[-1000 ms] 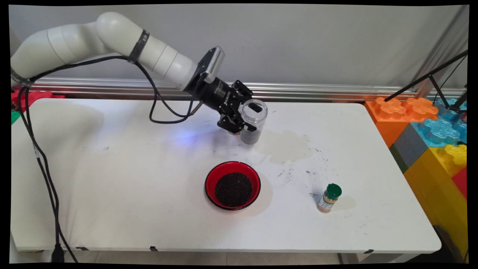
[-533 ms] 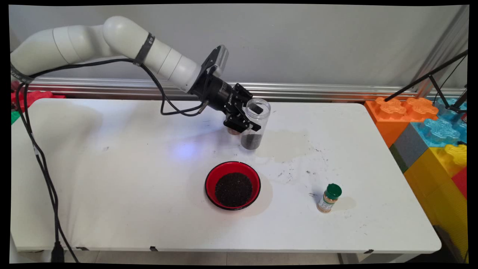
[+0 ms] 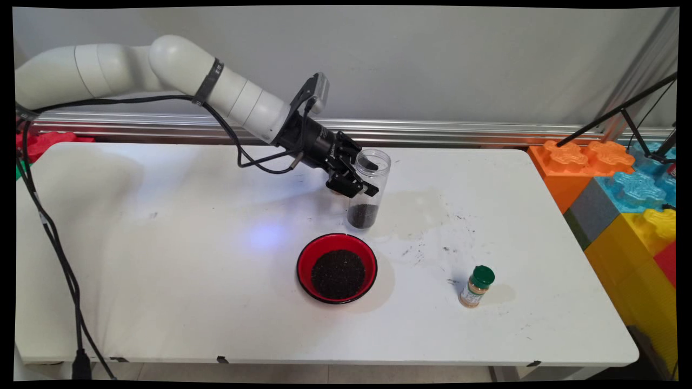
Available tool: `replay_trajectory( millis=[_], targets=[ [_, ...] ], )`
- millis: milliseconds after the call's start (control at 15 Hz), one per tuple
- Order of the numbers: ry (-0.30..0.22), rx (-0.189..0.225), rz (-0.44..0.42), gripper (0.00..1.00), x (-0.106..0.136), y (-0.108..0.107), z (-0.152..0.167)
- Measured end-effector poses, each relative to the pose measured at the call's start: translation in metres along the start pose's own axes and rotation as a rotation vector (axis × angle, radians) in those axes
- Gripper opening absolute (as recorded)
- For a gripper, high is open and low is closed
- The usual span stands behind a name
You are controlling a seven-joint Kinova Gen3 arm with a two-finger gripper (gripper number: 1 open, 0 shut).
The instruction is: Pour the black seasoning powder in the red bowl, then place the picked object on the table
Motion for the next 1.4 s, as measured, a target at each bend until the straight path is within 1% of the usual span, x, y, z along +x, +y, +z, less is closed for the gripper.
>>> replay_trajectory(
  millis=[200, 533, 667, 933, 1400],
  targets=[
    [0.021, 0.003, -0.041, 0.0, -0.003, 0.003, 0.001],
    [0.071, 0.039, -0.064, 0.0, -0.008, 0.0, 0.002],
    [0.083, 0.051, -0.071, 0.0, -0.014, -0.001, 0.003],
    [0.082, 0.05, -0.087, 0.0, -0.024, -0.002, 0.008],
    [0.083, 0.044, -0.09, 0.0, -0.035, -0.002, 0.014]
  ],
)
